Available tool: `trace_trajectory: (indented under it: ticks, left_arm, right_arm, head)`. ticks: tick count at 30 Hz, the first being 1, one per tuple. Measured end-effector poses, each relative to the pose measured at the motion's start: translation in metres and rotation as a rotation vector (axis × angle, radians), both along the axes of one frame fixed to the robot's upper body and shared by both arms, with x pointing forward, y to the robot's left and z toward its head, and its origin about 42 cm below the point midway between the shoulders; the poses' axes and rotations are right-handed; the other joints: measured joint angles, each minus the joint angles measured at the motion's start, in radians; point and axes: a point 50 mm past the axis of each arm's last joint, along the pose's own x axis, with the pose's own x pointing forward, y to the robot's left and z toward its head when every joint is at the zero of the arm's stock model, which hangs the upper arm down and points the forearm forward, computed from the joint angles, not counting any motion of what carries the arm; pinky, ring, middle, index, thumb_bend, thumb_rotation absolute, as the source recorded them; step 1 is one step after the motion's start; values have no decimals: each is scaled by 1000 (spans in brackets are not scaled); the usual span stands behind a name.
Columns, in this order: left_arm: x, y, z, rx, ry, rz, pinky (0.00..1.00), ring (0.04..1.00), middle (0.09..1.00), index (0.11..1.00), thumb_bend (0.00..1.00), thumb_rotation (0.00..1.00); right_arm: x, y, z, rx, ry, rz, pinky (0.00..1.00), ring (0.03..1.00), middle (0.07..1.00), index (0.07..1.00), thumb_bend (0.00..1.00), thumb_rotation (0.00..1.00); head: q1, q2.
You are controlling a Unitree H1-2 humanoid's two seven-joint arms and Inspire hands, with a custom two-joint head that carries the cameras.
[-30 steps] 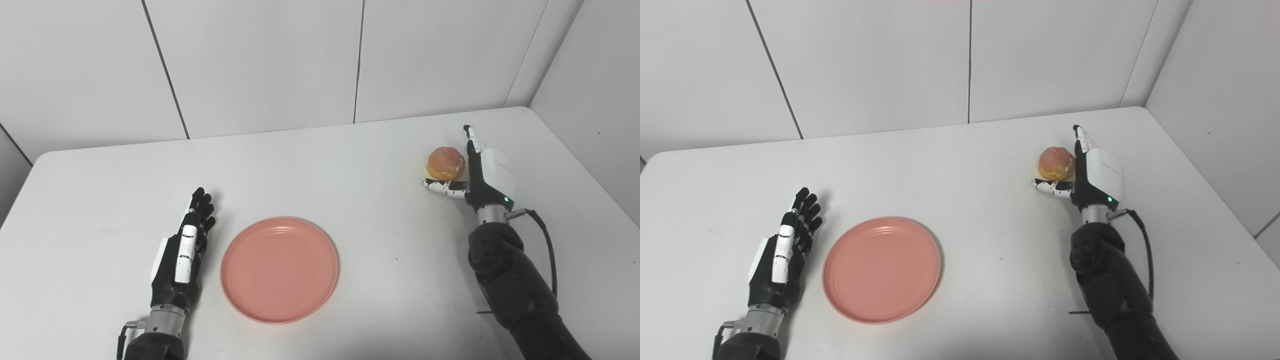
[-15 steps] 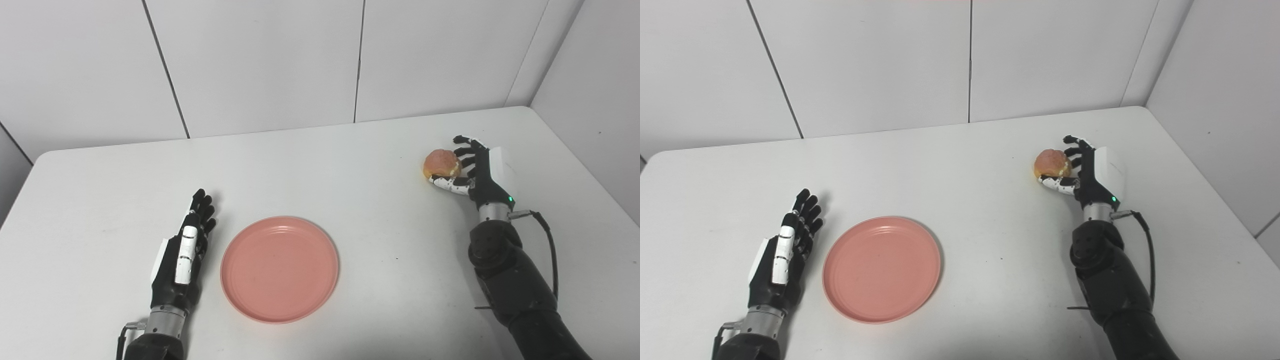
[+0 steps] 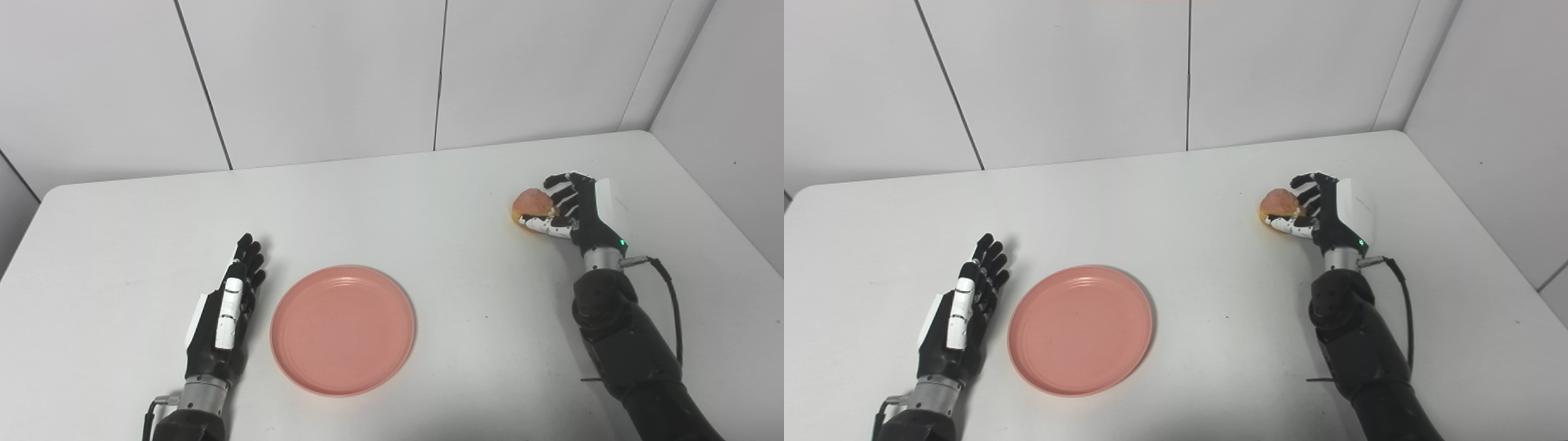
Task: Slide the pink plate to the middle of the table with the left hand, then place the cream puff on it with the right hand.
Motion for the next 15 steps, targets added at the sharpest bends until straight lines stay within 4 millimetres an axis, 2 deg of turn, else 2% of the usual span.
trace_trajectory:
  ticks: [4, 15]
  left_arm:
    - [-1, -1, 0, 2, 1, -4, 1000, 1000, 1000, 1000, 545, 1000]
    - [-2, -5, -1, 6, 3, 2, 1000, 1000, 999, 992, 561, 1000]
  right_arm:
    - [-5, 1, 3, 2, -22, 5, 382, 446, 447, 546, 511, 0]
    - [-13, 29, 45, 47, -179, 112, 399, 451, 456, 543, 512, 0]
  head:
    - [17, 8]
    - [26, 9]
